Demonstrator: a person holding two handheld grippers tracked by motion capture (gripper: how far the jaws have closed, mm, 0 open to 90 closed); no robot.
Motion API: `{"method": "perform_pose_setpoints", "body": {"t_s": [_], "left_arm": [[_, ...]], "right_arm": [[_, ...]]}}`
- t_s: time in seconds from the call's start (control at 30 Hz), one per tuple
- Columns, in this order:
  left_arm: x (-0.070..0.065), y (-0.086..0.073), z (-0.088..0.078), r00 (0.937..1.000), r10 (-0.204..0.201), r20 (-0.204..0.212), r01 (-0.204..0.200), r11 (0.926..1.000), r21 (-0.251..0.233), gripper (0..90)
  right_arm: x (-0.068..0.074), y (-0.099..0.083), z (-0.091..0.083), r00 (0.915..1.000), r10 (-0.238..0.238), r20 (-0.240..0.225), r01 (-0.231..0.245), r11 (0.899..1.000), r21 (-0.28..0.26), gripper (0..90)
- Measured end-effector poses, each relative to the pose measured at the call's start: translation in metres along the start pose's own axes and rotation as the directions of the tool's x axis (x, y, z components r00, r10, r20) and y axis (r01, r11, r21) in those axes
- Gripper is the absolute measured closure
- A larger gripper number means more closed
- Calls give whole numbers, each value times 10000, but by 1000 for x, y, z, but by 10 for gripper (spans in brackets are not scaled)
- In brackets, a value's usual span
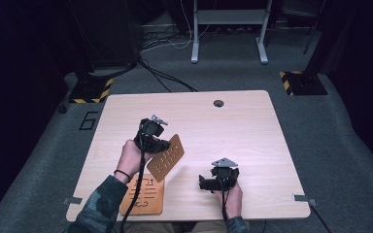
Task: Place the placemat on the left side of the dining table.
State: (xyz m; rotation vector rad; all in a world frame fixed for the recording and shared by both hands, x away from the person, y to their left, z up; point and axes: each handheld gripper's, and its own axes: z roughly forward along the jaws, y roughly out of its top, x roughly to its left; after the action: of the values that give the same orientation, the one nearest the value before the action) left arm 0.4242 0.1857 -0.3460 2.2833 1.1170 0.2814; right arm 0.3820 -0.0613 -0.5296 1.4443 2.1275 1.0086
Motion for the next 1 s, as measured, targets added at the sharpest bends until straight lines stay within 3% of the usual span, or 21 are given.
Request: {"method": "perform_pose_setpoints", "body": {"t_s": [0.27,0.43,0.67,0.87,1.0], "left_arm": [[24,-2,-9,9985,-494,-220,491,9987,-151,865],[41,-5,-15,9951,-952,-257,944,9951,-305,865],[64,-10,-22,9845,-1718,-342,1702,9844,-440,864],[81,-12,-26,9735,-2243,-447,2220,9737,-509,864],[95,-13,-28,9592,-2778,-529,2745,9596,-609,864]], "right_arm": [[-3,1,-1,9999,-53,103,51,9999,143,0],[-21,-1,-12,9991,55,426,-58,10000,75,0],[-52,-8,-19,9961,614,627,-623,9980,113,4],[-55,-11,-20,9944,305,1009,-319,9994,123,5],[-50,-11,-18,9927,81,1207,-113,9996,261,10]]}}
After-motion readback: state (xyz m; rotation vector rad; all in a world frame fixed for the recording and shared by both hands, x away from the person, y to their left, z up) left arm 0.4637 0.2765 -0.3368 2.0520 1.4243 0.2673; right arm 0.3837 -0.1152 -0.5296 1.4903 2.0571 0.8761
